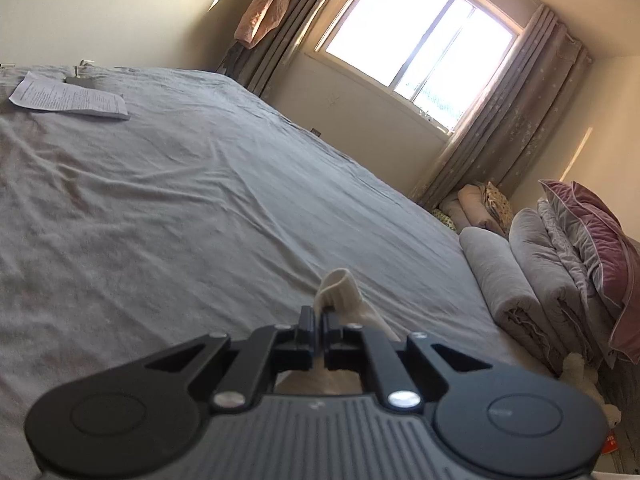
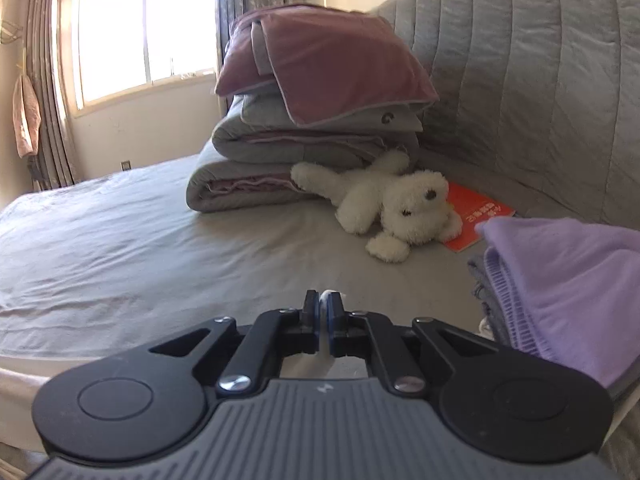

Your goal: Fold clothes

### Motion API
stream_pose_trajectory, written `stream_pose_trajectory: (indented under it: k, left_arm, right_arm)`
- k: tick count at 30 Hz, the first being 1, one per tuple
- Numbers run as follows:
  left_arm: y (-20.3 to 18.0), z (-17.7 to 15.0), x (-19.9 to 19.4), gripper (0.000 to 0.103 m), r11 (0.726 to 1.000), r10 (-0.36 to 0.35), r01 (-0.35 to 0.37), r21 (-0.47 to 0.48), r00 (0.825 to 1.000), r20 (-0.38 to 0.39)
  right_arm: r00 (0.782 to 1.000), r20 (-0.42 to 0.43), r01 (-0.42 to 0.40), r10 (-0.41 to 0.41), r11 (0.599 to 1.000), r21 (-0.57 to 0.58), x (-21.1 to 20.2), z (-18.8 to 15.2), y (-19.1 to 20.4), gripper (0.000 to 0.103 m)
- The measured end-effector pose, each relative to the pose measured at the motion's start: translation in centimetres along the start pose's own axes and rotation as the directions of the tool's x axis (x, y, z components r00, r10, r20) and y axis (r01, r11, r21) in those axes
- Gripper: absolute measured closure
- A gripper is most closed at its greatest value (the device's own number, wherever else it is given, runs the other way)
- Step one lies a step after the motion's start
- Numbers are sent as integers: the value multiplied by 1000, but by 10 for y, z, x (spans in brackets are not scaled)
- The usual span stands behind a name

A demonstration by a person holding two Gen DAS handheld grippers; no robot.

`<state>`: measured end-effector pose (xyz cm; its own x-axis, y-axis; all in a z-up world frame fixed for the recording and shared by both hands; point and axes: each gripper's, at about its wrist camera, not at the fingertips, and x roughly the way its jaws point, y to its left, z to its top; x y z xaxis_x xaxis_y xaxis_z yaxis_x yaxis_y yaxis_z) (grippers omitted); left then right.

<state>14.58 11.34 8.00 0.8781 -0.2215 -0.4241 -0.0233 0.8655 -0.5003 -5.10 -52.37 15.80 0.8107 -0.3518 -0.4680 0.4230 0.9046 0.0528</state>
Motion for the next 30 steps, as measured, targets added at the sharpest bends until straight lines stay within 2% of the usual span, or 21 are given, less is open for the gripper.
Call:
stream_pose_trajectory:
  k: [4,10,15,17,18,19,20,23,26,29,30]
  left_arm:
    - [3,-4,18,99,999,47,-47,11,999,-11]
    - [17,-13,46,99,993,121,-121,2,990,-77]
    - [22,-21,59,99,987,161,-160,21,981,-111]
    - [24,-24,64,98,984,179,-177,26,975,-130]
    - [25,-26,66,98,982,187,-185,29,972,-140]
    - [25,-27,68,96,981,195,-192,30,970,-149]
    - [25,-27,67,94,981,196,-193,29,969,-153]
    - [25,-24,64,87,981,195,-194,22,969,-154]
    - [26,-19,58,79,979,200,-202,-1,969,-144]
    - [28,-14,51,75,973,219,-227,-34,963,-155]
    - [28,-12,49,74,971,226,-235,-45,961,-159]
  right_arm:
    - [999,-21,28,-29,997,-68,38,-6,22,98]
    - [992,-86,76,-91,984,-159,95,-31,49,98]
    - [994,-40,96,-106,975,-202,111,-47,54,97]
    - [995,-45,81,-90,981,-177,116,-49,50,87]
    - [995,-59,68,-79,984,-162,117,-47,46,77]
    - [996,-59,65,-74,987,-144,114,-44,41,52]
    - [996,-59,61,-69,990,-127,112,-41,36,45]
    - [996,-75,43,-49,996,-79,105,-34,17,42]
    - [985,-174,7,-7,1000,0,108,-35,-6,42]
    - [947,-315,-39,56,997,61,121,-47,-19,43]
    - [935,-347,-52,76,996,78,125,-52,-21,49]
